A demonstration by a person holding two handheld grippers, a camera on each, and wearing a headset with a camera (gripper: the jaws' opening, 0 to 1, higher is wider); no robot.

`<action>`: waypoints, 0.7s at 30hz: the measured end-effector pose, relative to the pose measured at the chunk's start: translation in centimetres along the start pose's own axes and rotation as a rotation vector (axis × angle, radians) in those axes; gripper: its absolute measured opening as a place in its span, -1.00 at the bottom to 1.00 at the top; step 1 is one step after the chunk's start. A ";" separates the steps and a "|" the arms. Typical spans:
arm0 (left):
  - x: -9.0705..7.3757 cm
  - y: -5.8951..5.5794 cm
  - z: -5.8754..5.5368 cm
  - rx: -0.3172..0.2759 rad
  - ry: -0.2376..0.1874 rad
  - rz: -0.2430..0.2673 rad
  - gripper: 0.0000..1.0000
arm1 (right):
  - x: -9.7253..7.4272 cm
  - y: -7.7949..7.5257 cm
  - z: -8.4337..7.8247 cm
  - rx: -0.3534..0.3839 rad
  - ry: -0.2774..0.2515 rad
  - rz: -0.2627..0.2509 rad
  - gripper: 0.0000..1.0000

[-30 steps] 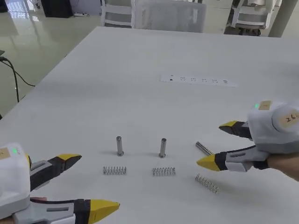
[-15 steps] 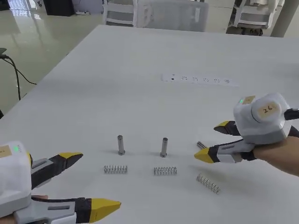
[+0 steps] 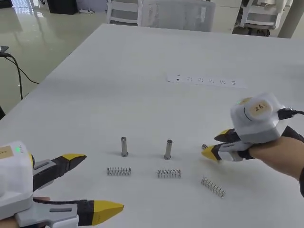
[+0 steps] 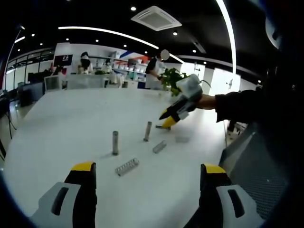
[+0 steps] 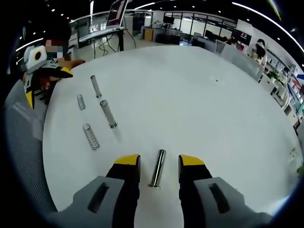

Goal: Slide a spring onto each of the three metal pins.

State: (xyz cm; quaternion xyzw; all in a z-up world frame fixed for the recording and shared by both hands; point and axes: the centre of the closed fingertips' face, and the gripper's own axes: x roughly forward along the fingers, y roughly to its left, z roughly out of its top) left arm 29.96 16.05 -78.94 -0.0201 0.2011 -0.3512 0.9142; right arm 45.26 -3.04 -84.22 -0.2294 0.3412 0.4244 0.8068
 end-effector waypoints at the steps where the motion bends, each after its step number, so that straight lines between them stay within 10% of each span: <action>1: 0.0 0.0 0.0 0.000 0.000 0.000 0.74 | 0.1 0.0 0.0 -0.002 0.001 -0.003 -0.45; 21: 0.0 -0.1 -0.1 -0.004 0.004 -0.006 0.72 | 1.7 -0.3 -0.3 0.036 0.087 -0.004 -0.75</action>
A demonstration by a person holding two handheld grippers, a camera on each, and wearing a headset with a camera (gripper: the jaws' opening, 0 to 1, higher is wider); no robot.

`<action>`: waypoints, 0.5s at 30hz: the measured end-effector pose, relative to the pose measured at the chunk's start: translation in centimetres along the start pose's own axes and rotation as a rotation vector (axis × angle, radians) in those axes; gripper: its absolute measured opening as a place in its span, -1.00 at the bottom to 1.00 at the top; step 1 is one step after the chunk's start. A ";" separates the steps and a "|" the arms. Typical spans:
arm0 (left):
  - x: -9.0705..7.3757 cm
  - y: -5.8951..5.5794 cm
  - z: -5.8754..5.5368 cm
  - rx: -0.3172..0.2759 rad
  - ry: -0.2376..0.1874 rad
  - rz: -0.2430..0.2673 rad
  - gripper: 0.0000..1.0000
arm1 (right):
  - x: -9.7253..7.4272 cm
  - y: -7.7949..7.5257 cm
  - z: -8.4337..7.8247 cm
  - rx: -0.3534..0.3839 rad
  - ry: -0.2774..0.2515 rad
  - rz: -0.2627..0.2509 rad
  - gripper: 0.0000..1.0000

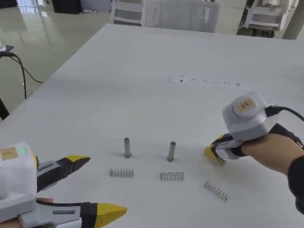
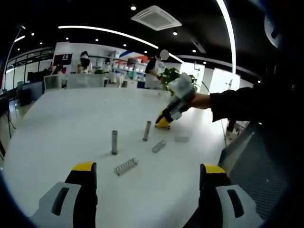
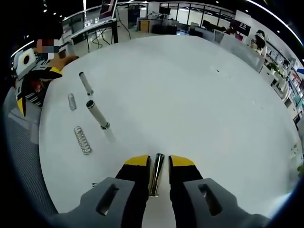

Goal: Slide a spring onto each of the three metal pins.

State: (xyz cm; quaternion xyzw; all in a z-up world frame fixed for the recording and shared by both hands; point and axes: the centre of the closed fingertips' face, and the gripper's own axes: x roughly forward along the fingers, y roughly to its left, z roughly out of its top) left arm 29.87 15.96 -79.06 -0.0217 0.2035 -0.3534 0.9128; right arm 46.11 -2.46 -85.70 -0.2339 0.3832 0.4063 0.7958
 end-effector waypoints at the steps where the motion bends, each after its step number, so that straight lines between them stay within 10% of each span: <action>1: 0.0 0.0 0.0 -0.001 -0.001 0.000 0.72 | 0.1 0.0 0.0 0.002 0.003 0.000 -0.76; 15: 0.0 -0.1 0.0 -0.001 -0.001 -0.005 0.71 | 0.4 0.2 -0.4 0.040 0.040 0.011 -0.88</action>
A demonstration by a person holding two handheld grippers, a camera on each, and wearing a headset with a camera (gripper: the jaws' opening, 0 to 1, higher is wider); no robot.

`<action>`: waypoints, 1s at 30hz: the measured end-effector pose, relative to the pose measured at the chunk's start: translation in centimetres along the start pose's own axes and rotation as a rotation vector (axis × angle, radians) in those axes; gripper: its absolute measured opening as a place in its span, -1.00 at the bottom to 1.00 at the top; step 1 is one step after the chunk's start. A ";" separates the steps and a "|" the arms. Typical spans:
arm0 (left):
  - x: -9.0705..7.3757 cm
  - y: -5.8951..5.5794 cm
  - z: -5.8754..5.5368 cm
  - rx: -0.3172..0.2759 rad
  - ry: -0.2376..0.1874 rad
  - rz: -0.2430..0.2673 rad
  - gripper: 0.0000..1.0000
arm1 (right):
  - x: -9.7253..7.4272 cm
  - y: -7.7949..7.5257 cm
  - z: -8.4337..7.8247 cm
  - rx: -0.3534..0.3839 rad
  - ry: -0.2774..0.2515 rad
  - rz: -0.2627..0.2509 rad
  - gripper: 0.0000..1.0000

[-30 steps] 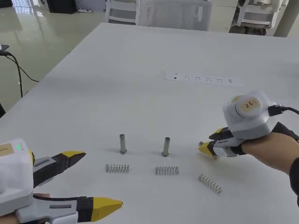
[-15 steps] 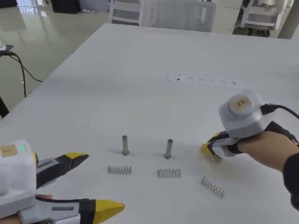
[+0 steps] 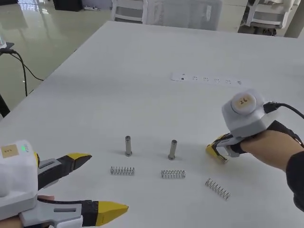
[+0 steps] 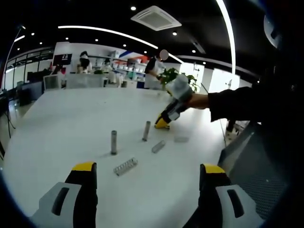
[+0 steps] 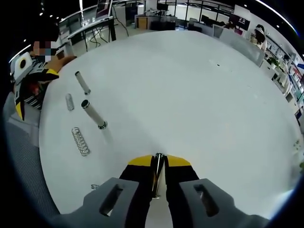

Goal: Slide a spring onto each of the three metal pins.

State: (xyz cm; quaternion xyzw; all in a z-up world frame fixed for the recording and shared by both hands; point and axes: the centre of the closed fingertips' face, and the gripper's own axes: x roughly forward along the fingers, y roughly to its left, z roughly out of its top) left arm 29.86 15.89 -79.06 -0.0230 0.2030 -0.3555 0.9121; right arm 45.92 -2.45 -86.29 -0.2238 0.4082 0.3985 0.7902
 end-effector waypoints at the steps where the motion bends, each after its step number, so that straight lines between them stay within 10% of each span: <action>1: 0.0 0.0 0.0 -0.001 0.000 0.000 0.71 | 0.0 0.0 0.0 0.011 0.002 0.002 -0.88; 30: 0.0 -0.1 0.1 0.015 0.003 0.002 0.70 | -3.7 1.5 0.7 0.082 -0.092 -0.007 -0.90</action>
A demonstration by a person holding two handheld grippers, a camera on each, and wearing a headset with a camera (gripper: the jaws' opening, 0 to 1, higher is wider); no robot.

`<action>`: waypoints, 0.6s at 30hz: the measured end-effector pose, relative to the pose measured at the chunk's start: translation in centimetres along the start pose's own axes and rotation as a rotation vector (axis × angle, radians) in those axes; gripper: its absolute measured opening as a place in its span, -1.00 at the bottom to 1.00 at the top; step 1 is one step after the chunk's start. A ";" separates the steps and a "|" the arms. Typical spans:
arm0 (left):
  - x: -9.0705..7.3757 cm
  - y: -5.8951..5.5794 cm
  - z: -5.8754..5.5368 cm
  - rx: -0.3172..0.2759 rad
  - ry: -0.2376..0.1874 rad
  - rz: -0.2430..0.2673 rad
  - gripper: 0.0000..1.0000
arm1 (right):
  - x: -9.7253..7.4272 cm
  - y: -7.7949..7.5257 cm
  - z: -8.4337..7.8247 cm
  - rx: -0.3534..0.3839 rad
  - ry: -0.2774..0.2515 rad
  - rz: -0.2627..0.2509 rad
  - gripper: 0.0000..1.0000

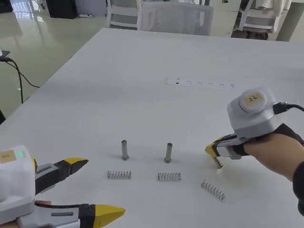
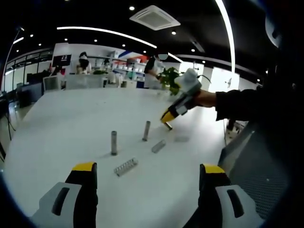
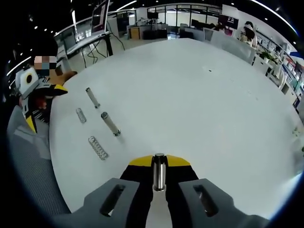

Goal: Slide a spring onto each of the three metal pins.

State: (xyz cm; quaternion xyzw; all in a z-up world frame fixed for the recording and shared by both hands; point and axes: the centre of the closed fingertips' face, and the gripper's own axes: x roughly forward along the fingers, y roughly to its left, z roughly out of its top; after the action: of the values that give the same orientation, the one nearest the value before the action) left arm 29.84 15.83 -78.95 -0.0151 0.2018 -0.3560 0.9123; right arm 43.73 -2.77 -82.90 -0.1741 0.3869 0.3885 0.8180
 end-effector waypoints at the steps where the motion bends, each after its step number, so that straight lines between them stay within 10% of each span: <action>1: 0.0 0.0 0.0 0.001 0.001 -0.001 0.70 | -0.1 0.1 0.1 -0.003 -0.005 -0.001 -0.90; 18: 0.0 -0.1 -0.2 0.005 0.008 -0.004 0.69 | -0.6 0.1 0.5 -0.001 -0.054 -0.006 -0.90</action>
State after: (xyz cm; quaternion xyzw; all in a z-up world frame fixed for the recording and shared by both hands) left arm 29.69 15.76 -79.07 -0.0120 0.2043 -0.3584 0.9108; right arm 43.64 -2.74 -82.09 -0.1649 0.3639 0.3907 0.8293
